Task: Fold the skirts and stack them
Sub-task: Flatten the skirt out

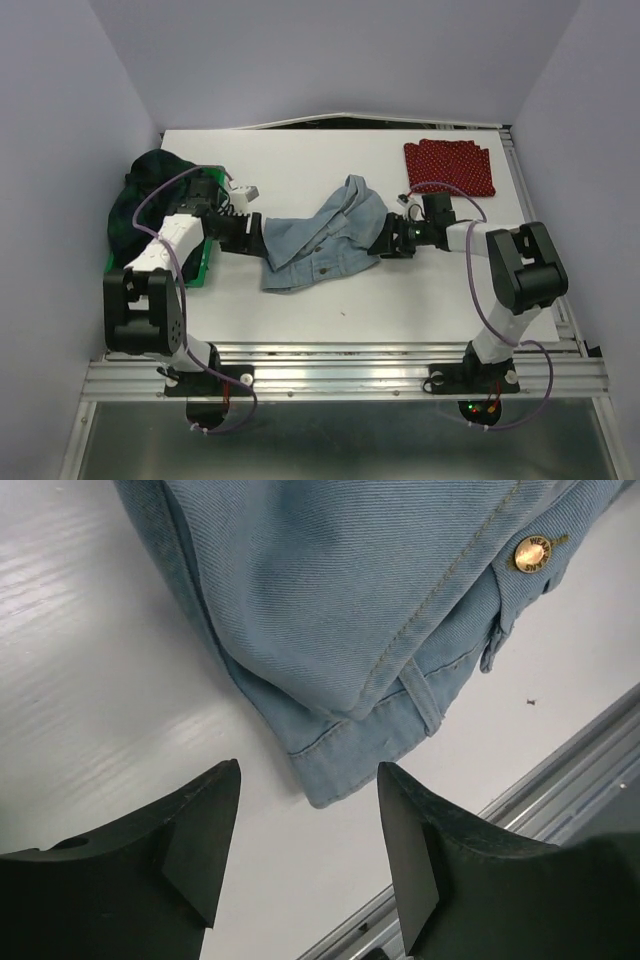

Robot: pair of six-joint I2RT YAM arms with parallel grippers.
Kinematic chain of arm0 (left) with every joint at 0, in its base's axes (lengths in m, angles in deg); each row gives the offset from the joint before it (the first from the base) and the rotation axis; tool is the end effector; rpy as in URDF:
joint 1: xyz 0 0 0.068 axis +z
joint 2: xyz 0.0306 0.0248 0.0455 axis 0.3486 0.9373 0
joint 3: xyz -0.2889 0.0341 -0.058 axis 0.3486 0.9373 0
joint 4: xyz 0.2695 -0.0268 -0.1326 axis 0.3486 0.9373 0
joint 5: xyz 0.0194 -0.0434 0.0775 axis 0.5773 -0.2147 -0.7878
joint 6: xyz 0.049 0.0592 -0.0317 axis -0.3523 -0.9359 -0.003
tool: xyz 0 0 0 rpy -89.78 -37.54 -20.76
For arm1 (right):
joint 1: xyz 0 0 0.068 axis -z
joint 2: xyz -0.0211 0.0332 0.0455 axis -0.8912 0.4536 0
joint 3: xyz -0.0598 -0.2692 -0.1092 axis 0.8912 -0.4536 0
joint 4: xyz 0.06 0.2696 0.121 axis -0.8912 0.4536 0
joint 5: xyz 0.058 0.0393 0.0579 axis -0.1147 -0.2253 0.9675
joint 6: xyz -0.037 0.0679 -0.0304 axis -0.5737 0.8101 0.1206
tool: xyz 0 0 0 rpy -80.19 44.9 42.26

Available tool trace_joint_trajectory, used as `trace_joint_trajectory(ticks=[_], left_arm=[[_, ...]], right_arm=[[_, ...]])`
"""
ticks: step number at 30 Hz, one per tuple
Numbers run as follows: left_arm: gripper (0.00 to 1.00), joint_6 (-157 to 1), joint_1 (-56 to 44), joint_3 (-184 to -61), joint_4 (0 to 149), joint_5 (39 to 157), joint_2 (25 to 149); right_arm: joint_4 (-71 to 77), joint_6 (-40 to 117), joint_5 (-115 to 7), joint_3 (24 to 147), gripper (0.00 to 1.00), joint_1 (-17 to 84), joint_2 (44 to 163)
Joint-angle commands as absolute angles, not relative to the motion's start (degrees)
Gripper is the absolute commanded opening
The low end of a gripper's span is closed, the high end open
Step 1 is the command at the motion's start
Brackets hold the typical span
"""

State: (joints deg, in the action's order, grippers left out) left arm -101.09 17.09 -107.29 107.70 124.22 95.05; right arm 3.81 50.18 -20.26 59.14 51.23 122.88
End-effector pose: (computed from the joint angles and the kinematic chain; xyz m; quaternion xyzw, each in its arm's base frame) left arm 0.3403 -0.0608 0.2134 0.2012 0.8982 -0.2647 0.2875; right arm 0.3599 0.1240 0.1082 -0.0604 0.8924 0.3999 0.2004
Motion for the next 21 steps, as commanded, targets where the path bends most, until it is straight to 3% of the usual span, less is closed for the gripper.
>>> trace_joint_trajectory(ticks=[1,2,4,10,17,18,21], left_arm=[[0.69,-99.0,17.9,-107.7,107.0,131.5,98.5],[0.7,-98.9,18.3,-107.6,107.0,132.2,99.4],[0.71,-98.5,19.3,-106.6,107.3,134.0,102.7],[0.67,-97.1,19.7,-106.5,107.0,131.6,110.0],[0.68,-96.8,19.2,-104.8,107.3,133.9,112.1],[0.69,-97.2,18.8,-104.5,107.5,134.3,112.1],[0.71,-96.6,18.5,-103.0,107.7,133.8,111.5]], right_arm=[[0.2,53.7,-20.6,59.4,0.68,50.8,126.7],[-0.4,54.2,-19.8,59.3,0.66,50.3,127.1],[-1.3,55.4,-18.3,58.5,0.49,50.3,127.6],[1.3,53.9,-17.5,58.0,0.37,50.3,127.3],[4.7,53.6,-15.8,54.2,0.39,50.3,124.2],[4.8,53.5,-15.3,53.3,0.5,50.3,123.2],[5.8,52.9,-14.6,51.7,0.63,50.3,121.8]])
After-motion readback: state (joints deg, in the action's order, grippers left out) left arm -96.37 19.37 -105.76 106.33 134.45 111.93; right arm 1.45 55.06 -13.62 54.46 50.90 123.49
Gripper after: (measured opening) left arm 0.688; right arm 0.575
